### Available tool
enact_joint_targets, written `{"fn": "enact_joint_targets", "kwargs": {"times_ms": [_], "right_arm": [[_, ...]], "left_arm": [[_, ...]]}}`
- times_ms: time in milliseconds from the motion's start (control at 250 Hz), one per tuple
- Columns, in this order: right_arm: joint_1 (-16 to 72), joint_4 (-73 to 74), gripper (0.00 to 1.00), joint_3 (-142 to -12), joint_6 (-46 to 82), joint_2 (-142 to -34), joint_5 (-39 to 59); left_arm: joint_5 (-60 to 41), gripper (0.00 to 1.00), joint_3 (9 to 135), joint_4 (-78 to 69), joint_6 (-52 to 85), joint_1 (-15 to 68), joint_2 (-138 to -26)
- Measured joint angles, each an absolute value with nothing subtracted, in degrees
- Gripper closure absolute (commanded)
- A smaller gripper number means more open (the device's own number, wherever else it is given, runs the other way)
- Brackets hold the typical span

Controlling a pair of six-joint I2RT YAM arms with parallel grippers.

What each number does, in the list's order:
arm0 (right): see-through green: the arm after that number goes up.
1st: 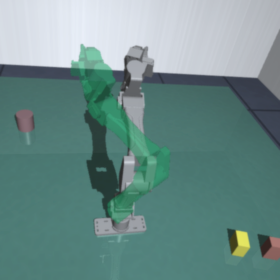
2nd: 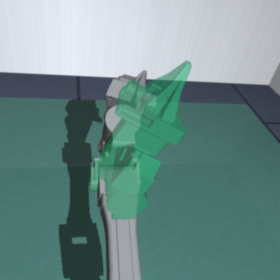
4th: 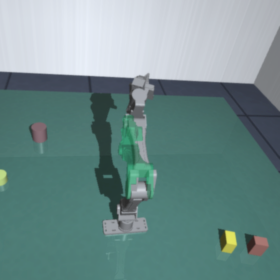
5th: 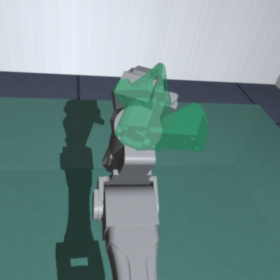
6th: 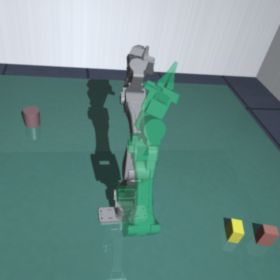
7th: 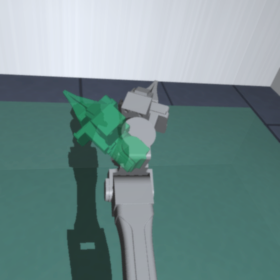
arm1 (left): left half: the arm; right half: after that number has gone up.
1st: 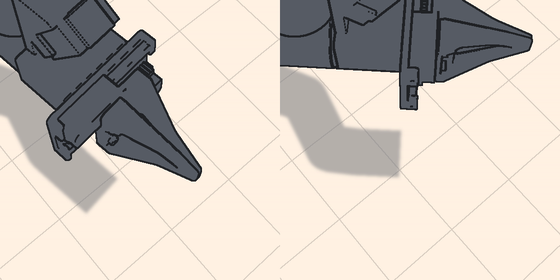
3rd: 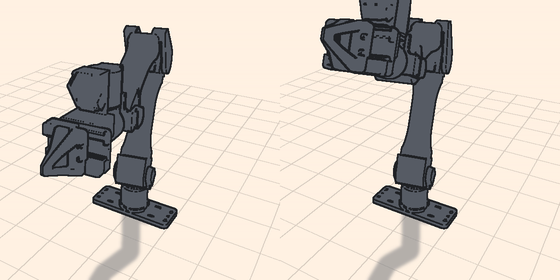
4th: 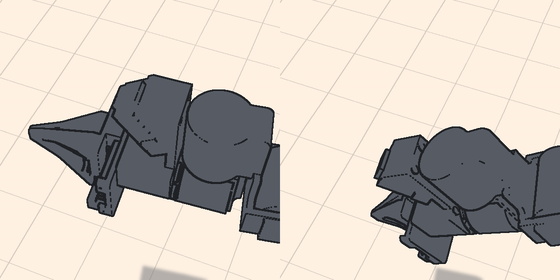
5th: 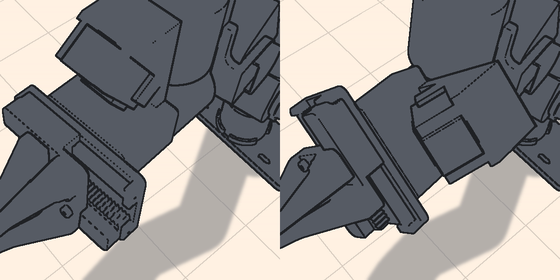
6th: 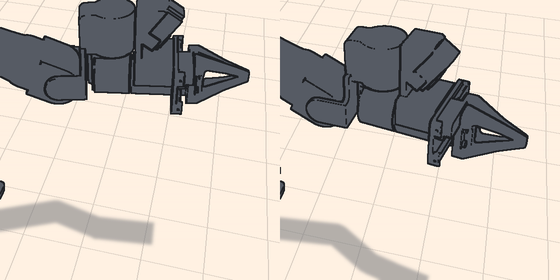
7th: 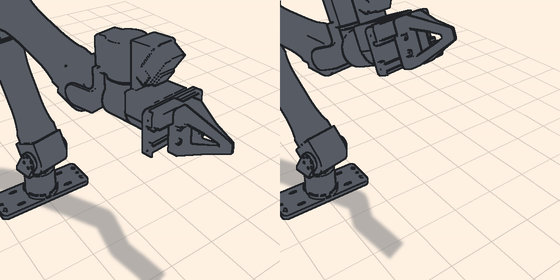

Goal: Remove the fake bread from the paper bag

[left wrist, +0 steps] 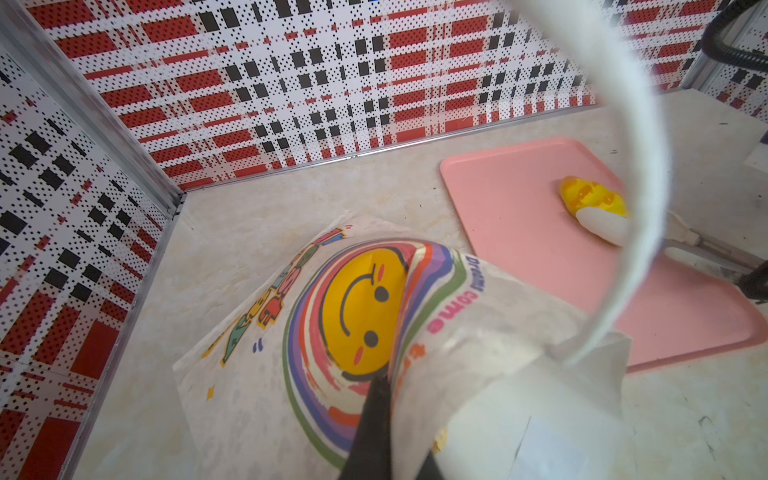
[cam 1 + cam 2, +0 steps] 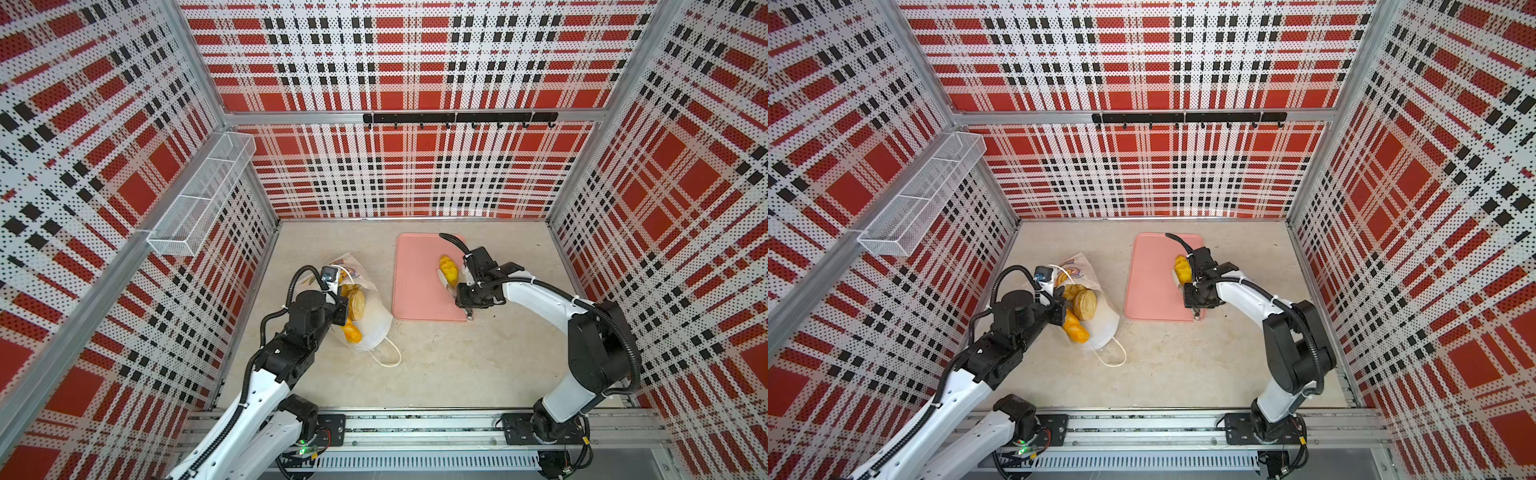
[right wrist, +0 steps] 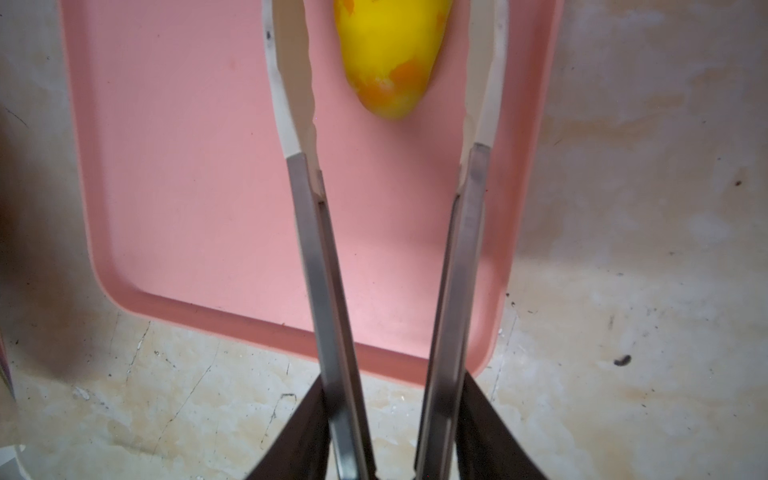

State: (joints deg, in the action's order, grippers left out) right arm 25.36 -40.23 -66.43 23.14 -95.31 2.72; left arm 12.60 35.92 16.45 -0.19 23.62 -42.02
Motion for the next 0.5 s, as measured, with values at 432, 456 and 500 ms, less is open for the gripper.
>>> {"fn": "enact_joint_targets", "kwargs": {"times_ms": [432, 456, 500], "right_arm": [[25.36, -41.25, 0.53, -63.2, 23.57, -90.67, 1.89], [25.36, -41.45, 0.53, -63.0, 23.62, -89.8, 1.93], [25.36, -41.85, 0.53, -62.74, 23.66, -88.23, 2.02]], "left_arm": [[12.6, 1.0, 35.92, 16.45, -0.21, 23.68, -42.17], [12.6, 1.0, 35.92, 16.45, -0.21, 23.68, -42.17], [12.6, 1.0, 35.92, 16.45, -0.21, 23.7, -42.17]]}}
